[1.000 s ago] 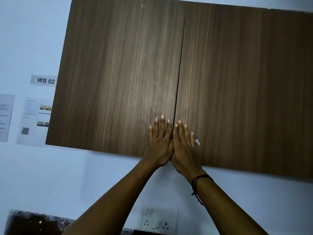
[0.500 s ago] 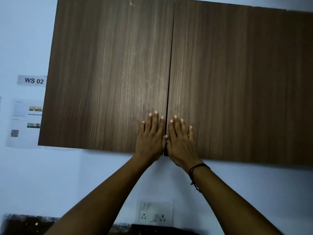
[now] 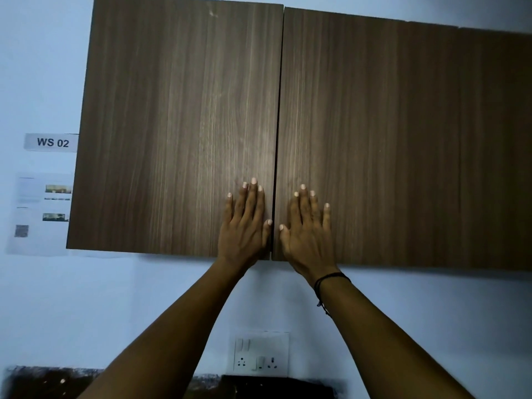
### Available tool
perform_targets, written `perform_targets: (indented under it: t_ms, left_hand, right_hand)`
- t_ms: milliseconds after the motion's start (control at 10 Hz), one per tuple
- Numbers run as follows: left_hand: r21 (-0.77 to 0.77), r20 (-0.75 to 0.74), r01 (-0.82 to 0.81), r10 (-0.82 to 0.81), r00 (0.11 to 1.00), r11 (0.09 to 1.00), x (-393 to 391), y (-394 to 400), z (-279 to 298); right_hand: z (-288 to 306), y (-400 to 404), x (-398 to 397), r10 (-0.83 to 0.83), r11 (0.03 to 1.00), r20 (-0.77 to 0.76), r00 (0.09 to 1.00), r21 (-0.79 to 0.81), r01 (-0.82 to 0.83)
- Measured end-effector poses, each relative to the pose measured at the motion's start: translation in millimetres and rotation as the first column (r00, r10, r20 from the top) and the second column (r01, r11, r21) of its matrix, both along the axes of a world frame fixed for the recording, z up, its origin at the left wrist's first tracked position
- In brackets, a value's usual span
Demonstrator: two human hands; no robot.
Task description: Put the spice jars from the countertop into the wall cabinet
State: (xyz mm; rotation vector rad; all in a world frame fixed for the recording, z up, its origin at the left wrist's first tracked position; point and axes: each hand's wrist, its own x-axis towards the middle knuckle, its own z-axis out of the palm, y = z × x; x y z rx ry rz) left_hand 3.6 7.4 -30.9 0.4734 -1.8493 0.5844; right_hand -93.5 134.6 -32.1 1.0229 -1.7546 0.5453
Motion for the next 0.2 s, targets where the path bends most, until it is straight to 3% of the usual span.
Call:
perform_targets:
  t_ms: [200]
  left_hand:
    - [-0.046,-0.054,0.005,-0.008,0.999,0.999,12.5,3.4,6.2]
  right_hand:
    - [2.5,4.9,5.1,0.035,0.999,0.018,0.999,-0.034,-0.034]
